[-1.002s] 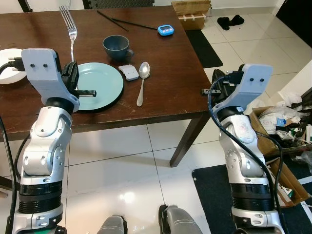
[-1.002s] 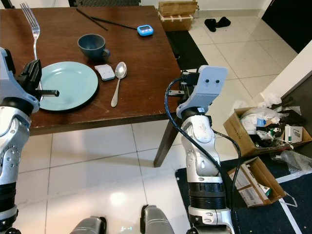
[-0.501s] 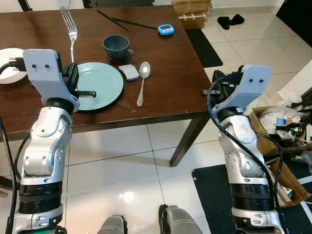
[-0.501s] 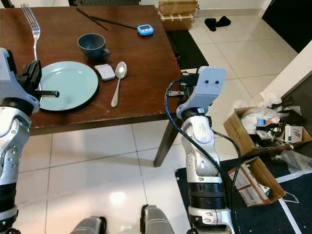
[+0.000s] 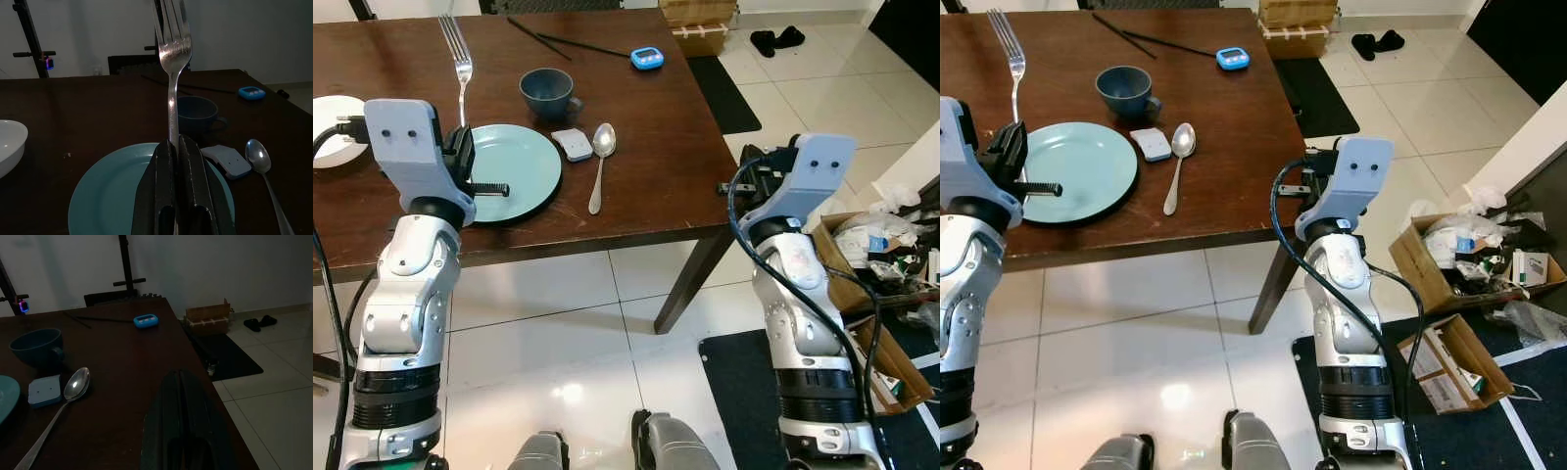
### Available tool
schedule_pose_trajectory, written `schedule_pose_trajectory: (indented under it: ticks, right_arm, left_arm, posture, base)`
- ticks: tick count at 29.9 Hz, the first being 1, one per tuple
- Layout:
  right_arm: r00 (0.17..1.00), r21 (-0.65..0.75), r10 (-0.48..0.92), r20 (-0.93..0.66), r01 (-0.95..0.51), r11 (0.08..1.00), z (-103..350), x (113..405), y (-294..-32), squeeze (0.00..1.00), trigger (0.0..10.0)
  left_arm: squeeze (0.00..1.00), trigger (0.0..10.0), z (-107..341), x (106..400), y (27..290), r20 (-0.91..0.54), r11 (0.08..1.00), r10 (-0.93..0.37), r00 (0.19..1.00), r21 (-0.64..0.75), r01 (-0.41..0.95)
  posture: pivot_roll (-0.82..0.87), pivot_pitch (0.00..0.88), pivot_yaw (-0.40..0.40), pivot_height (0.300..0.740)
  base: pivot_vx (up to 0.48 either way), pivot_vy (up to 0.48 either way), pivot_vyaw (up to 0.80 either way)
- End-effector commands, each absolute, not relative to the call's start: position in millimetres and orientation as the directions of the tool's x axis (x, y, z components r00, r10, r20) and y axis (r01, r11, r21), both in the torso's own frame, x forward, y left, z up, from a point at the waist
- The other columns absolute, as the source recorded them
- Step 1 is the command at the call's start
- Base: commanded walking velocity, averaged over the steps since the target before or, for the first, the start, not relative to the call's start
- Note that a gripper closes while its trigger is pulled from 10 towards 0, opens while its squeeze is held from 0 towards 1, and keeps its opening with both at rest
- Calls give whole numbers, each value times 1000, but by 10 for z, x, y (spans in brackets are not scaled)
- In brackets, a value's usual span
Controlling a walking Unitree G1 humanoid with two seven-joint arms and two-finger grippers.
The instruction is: Setting the table
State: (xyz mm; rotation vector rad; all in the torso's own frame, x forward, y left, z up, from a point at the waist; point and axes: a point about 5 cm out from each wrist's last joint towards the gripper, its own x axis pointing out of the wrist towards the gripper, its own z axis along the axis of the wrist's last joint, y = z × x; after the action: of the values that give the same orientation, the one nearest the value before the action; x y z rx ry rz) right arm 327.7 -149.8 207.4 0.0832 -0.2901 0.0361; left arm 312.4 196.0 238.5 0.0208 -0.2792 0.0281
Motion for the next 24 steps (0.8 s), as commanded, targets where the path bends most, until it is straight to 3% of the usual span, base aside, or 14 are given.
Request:
schedule_pose_trajectory:
  ticks: [1,18,24]
  right_arm:
    - [964,73,24,265,-45,996,2009,3276,-1500,0,10000]
    - [961,79,37,274,-61,995,2016,3296,-1509,0,10000]
    - [961,95,32,276,-60,994,2016,3296,-1523,0,10000]
  left_arm:
    - [0,10000,2308,3116,1935,253,999,18,967,22,-24]
    - [0,10000,2266,3079,1955,251,999,38,967,18,-44]
    - [0,10000,2258,3071,1960,248,999,41,968,23,-48]
  posture:
    - [55,83,6,740]
    - [66,73,-2,740]
    - [68,71,-2,740]
  base:
    - [0,0,0]
    - [0,0,0]
    - [0,0,681]
